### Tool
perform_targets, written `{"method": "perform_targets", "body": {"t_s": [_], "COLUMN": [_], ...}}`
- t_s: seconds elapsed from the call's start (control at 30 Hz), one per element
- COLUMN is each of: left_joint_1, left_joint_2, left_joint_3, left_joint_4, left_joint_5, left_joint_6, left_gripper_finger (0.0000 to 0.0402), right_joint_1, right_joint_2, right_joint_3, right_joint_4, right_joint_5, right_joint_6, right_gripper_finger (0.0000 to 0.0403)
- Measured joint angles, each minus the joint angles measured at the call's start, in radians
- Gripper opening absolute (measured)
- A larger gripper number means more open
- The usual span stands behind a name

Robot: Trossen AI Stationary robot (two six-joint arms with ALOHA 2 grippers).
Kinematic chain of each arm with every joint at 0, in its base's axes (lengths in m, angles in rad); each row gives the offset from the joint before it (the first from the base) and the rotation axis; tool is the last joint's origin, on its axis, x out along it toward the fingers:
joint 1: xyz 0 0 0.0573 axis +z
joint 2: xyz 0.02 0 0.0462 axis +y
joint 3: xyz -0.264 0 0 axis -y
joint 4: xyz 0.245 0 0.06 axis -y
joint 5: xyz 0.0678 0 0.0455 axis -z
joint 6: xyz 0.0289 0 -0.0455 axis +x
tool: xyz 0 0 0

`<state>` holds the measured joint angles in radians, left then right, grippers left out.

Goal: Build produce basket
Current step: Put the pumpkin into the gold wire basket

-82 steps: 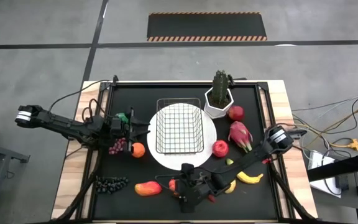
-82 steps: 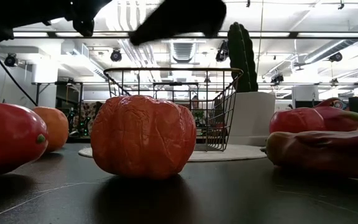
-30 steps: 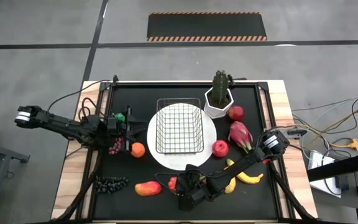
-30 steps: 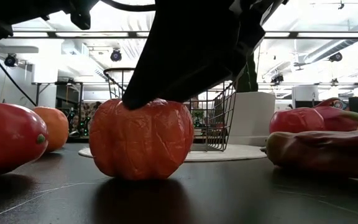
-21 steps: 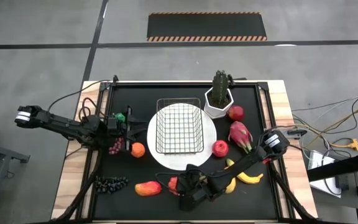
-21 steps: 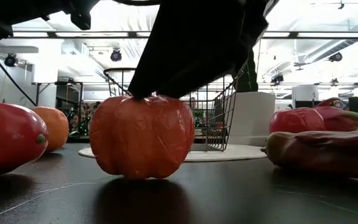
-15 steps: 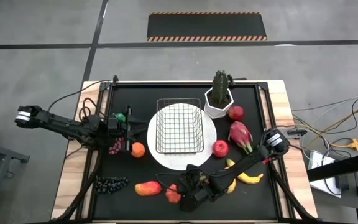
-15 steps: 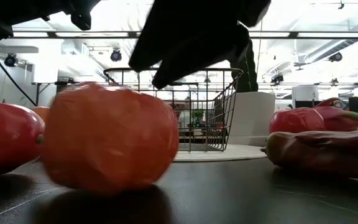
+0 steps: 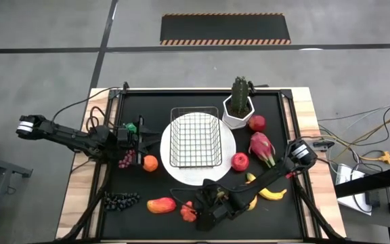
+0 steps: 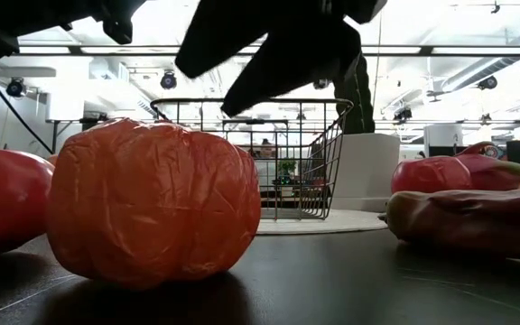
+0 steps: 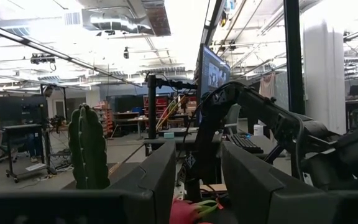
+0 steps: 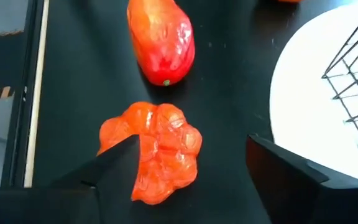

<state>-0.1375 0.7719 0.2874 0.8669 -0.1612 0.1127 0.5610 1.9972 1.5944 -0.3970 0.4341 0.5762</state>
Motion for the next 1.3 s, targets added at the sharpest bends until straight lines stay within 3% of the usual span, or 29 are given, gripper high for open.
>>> {"method": "perform_targets", "body": {"t_s": [0.17, 0.33, 0.6, 1.07, 1.3], "left_joint_1": [0.0, 0.0, 0.0, 0.0, 0.0], "left_joint_2": [0.0, 0.0, -0.003, -0.001, -0.001], "left_joint_3": [0.0, 0.0, -0.001, -0.001, -0.001], "left_joint_4": [0.0, 0.0, 0.001, -0.001, 0.004], "left_joint_5": [0.0, 0.0, 0.0, 0.0, 0.0], "left_joint_6": [0.0, 0.0, 0.0, 0.0, 0.0], "left_gripper_finger": [0.0112, 0.0112, 0.0112, 0.0112, 0.0112], "right_joint_1": [0.0, 0.013, 0.047, 0.049, 0.04], "right_joint_2": [0.0, 0.016, 0.037, 0.136, 0.137], "right_joint_3": [0.0, 0.0, 0.001, 0.002, 0.002], "right_joint_4": [0.067, 0.095, 0.109, 0.18, 0.174], "right_joint_5": [-0.033, -0.025, 0.073, 0.099, 0.09], "right_joint_6": [0.0, -0.002, -0.047, -0.106, -0.106], "right_gripper_finger": [0.033, 0.0345, 0.0335, 0.0332, 0.0304]}}
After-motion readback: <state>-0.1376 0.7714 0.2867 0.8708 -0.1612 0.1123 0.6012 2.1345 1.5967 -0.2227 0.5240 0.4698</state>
